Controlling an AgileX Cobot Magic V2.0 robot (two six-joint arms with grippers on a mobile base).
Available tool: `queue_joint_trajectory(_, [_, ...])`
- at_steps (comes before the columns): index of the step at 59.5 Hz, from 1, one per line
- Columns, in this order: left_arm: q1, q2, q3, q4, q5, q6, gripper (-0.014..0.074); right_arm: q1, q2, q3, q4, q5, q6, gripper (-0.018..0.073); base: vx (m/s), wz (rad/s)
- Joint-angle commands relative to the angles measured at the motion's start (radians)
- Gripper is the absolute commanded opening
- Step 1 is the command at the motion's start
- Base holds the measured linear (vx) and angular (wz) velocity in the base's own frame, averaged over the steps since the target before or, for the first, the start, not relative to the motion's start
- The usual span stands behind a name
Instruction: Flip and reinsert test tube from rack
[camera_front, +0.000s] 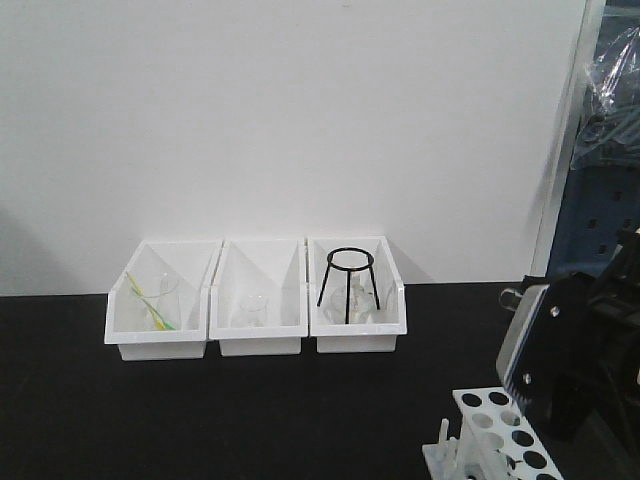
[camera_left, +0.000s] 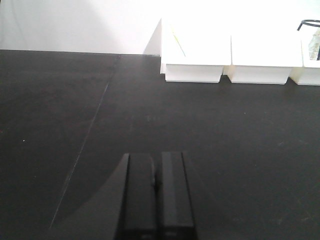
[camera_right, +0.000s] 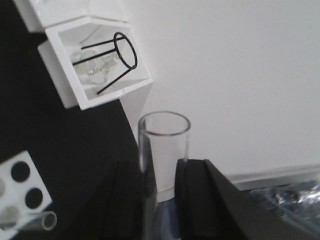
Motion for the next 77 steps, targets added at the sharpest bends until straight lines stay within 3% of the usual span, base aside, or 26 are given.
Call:
queue_joint_trajectory(1, [-0.008,-0.011,0.002,-0.005,-0.079,0.0,-0.0006,0.0,-0.028,-0.04,-0.025,-0.065,-0.191,-0.0011,0.0,0.0])
queue_joint_trajectory(5, [-0.008,-0.011,0.002,-0.005,-0.079,0.0,-0.0006,0.0,-0.028,-0.04,-0.025,-0.066,-0.304,-0.0009,0.0,0.0])
queue_joint_trajectory(10, [-0.008,-0.011,0.002,-0.005,-0.079,0.0,-0.0006,0.0,-0.028,-0.04,-0.011,-0.066,-0.375,-0.0009,0.0,0.0])
queue_joint_trajectory(23, [-0.008,-0.011,0.002,-0.005,-0.079,0.0,-0.0006,0.0,-0.028,-0.04,-0.01,-0.066,-0.361,-0.0009,0.0,0.0])
queue_joint_trajectory(28, [-0.008,-0.011,0.002,-0.005,-0.079,0.0,-0.0006,0.0,-0.028,-0.04,0.034,-0.075,-0.342,-0.0009,0.0,0.0])
queue_joint_trajectory(34, [-0.008,-0.011,0.002,-0.005,-0.079,0.0,-0.0006,0.0,-0.028,-0.04,0.245,-0.135,-0.18,-0.0009,0.0,0.0])
queue_joint_trajectory(40, [-0.008,-0.011,0.002,-0.005,-0.079,0.0,-0.0006,0.0,-0.028,-0.04,0.6,-0.229,0.059,-0.0009,0.0,0.0])
queue_joint_trajectory(45, [-0.008,-0.011,0.002,-0.005,-0.079,0.0,-0.0006,0.0,-0.028,-0.04,0.87,-0.283,0.198,-0.0009,0.0,0.0])
queue_joint_trajectory(52, [-0.008,-0.011,0.002,-0.005,-0.079,0.0,-0.0006,0.0,-0.028,-0.033,1.107,-0.308,0.25,-0.0009,0.0,0.0])
queue_joint_trajectory(66, [-0.008,-0.011,0.002,-0.005,-0.079,0.0,-0.0006,0.0,-0.028,-0.014,1.129,-0.31,0.188,-0.0009,0.0,0.0])
queue_joint_trajectory(71, [-0.008,-0.011,0.002,-0.005,-0.079,0.0,-0.0006,0.0,-0.028,0.097,1.097,-0.37,0.222,-0.0009,0.0,0.0])
queue_joint_trajectory(77, [-0.008,-0.011,0.002,-0.005,-0.079,0.0,-0.0006,0.0,-0.028,0.175,0.983,-0.443,0.32,-0.0009,0.0,0.0])
